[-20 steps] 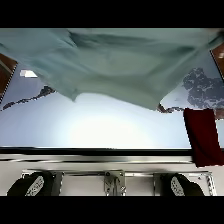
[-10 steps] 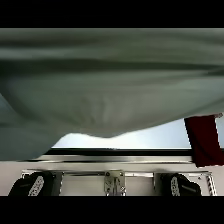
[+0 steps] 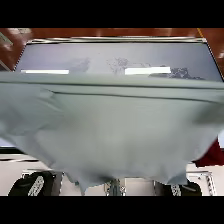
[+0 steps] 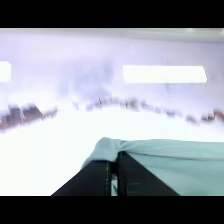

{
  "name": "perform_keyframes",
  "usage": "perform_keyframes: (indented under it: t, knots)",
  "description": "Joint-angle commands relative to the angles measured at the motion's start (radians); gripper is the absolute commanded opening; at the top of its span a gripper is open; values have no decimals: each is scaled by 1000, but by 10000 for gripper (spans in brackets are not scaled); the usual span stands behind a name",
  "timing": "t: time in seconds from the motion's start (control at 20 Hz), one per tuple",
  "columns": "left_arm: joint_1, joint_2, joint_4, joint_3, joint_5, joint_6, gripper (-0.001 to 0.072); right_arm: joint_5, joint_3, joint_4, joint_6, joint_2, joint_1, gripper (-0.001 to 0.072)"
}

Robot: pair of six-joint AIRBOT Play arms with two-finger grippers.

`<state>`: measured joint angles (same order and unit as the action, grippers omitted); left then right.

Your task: Fold the shirts.

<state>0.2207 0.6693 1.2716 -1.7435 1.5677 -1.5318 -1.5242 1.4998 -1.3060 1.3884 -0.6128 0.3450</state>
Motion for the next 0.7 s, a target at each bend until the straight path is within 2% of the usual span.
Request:
perform_keyframes:
  t: [0.0, 0.05, 0.15, 0.35, 0.45, 0.5, 0.65]
  knots:
    - [1, 38, 10, 354, -18, -2, 37, -36, -219, 41, 10, -129, 0, 71]
    - [-3, 67, 10, 478, -125, 27, 37, 68, -310, 70, -37, -175, -7, 71]
    - [-18, 167, -24, 633, -351, 32, 38, 317, -395, 62, -58, -307, -72, 71]
    - [-83, 521, -164, 637, -698, 32, 39, 821, -362, 37, -58, -642, -280, 71]
    - [-117, 665, -254, 585, -830, 32, 38, 990, -316, 6, -36, -797, -352, 71]
    - [-136, 720, -272, 557, -879, 33, 38, 1068, -294, 7, 11, -865, -367, 71]
    - [-196, 838, -271, 469, -995, 148, 39, 1177, -233, 18, 137, -1002, -356, 71]
